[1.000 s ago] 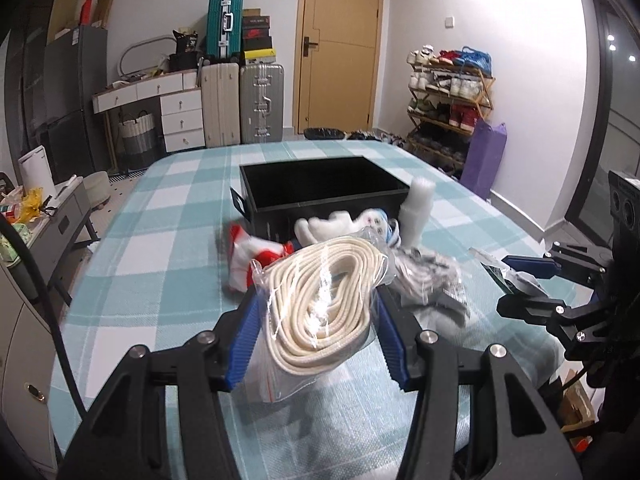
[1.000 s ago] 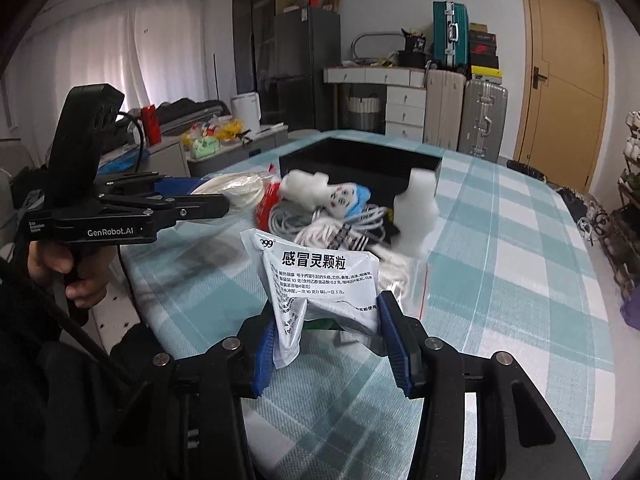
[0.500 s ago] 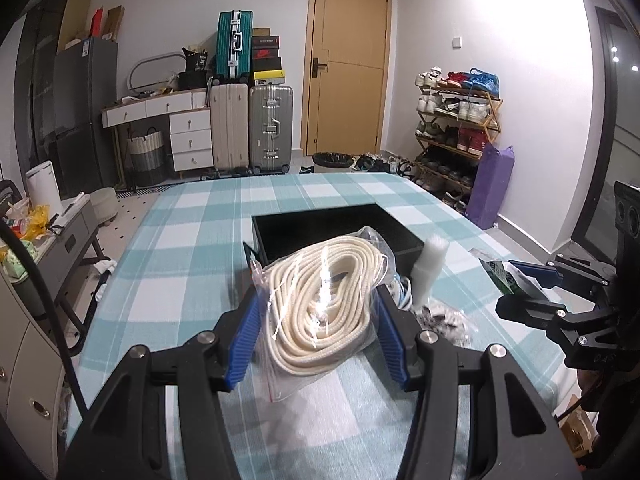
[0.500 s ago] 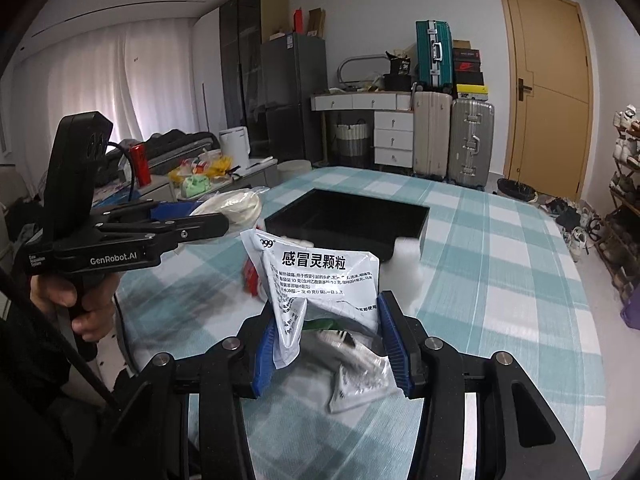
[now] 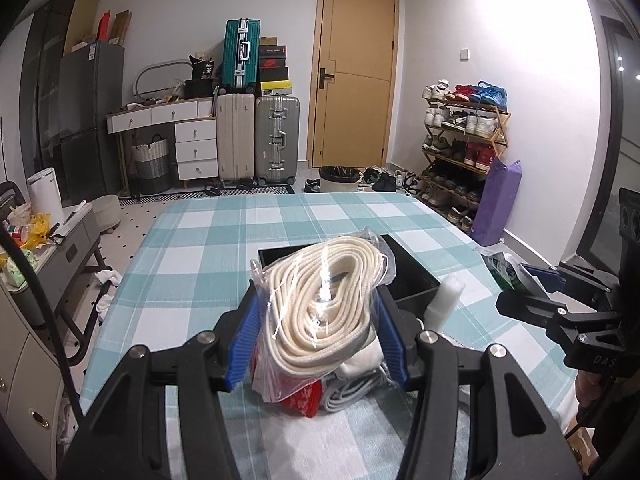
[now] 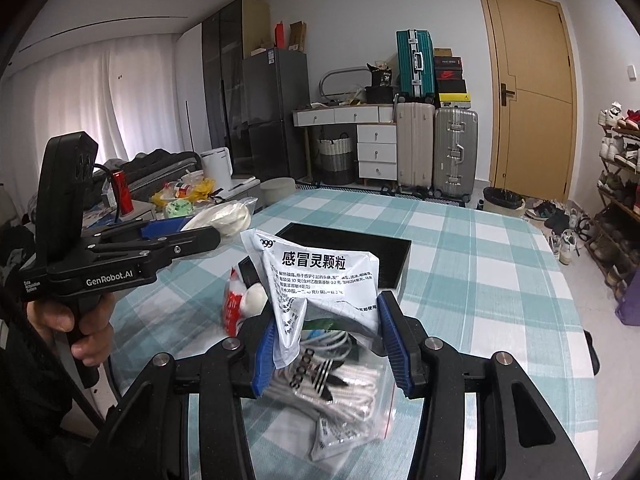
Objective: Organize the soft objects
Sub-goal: 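Carry the sachet and rope coil over the black box with both grippers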
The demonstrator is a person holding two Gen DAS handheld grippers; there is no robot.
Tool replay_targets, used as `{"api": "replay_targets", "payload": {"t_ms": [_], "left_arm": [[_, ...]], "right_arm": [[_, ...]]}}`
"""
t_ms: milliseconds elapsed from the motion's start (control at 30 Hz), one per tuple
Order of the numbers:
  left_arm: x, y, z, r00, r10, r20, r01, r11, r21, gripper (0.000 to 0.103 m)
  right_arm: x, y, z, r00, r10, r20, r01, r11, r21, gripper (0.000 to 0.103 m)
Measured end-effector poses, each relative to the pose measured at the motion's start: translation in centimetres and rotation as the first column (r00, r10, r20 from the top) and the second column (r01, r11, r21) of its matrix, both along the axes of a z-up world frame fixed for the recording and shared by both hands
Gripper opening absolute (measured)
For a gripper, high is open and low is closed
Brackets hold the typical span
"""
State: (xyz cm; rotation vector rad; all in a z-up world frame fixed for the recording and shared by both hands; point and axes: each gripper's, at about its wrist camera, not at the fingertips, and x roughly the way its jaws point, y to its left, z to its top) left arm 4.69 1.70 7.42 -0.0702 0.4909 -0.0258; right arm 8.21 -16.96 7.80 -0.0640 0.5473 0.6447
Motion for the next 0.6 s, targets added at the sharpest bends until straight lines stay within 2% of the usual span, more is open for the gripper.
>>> {"api": "replay_targets", "payload": {"t_ms": [600], "left_arm": [[5.2,0.1,-1.0,0.999,0.010,-0.042,-0.010,1.000,-0.005,0.053]], "right_arm": [[6.1,1.5,-0.5,0.998,-0.001,-0.055,0.000,1.000,-0.011,0.047]]}}
